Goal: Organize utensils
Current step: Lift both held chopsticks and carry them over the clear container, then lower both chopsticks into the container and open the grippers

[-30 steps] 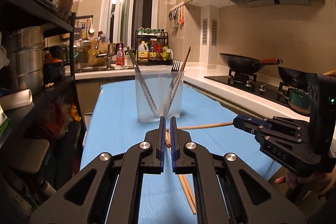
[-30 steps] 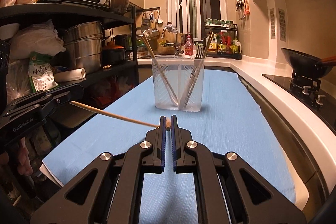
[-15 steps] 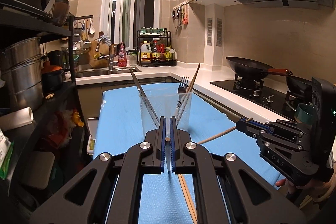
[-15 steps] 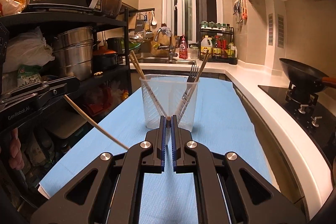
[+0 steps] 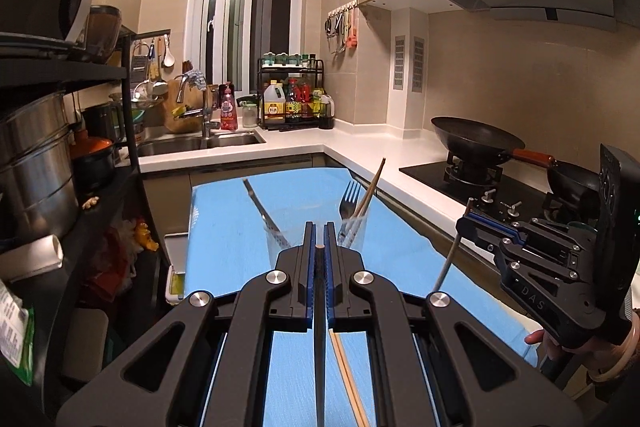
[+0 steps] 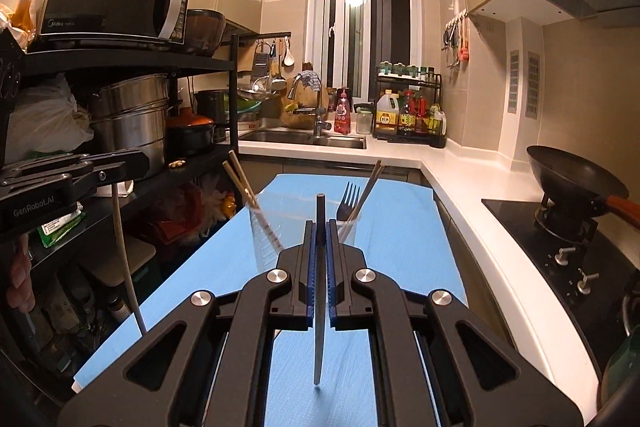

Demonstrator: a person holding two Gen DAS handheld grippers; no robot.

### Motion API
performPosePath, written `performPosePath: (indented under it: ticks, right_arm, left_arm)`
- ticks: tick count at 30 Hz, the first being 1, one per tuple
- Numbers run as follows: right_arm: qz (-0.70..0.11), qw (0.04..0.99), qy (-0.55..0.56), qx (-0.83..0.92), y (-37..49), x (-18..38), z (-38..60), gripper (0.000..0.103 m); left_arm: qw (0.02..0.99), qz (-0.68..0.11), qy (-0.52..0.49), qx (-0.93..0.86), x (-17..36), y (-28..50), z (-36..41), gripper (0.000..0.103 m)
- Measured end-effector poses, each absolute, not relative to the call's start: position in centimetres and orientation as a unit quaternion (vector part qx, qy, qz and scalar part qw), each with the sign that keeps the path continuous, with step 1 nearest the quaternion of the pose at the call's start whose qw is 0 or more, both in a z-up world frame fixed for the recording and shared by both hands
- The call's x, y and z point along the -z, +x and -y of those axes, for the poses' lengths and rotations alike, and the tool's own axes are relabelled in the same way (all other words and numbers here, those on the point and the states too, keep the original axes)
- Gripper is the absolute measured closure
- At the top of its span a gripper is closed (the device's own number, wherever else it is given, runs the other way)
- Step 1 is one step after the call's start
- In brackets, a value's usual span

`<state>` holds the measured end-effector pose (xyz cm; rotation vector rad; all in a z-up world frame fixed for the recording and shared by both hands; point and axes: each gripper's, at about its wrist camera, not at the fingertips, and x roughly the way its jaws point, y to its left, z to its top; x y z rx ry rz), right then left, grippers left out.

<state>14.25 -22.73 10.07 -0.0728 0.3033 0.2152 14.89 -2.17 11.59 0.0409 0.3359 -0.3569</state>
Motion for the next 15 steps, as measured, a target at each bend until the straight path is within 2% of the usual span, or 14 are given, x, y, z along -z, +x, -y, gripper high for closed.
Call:
performPosePath:
  ticks: [15]
  right_arm:
    - [-0.114, 0.986, -0.02, -0.119, 20.0, -19.7, 22.9, 0.098]
  left_arm:
    - [0.975, -0.109, 0.056, 0.185, -20.1, 19.8, 4.4, 0.099]
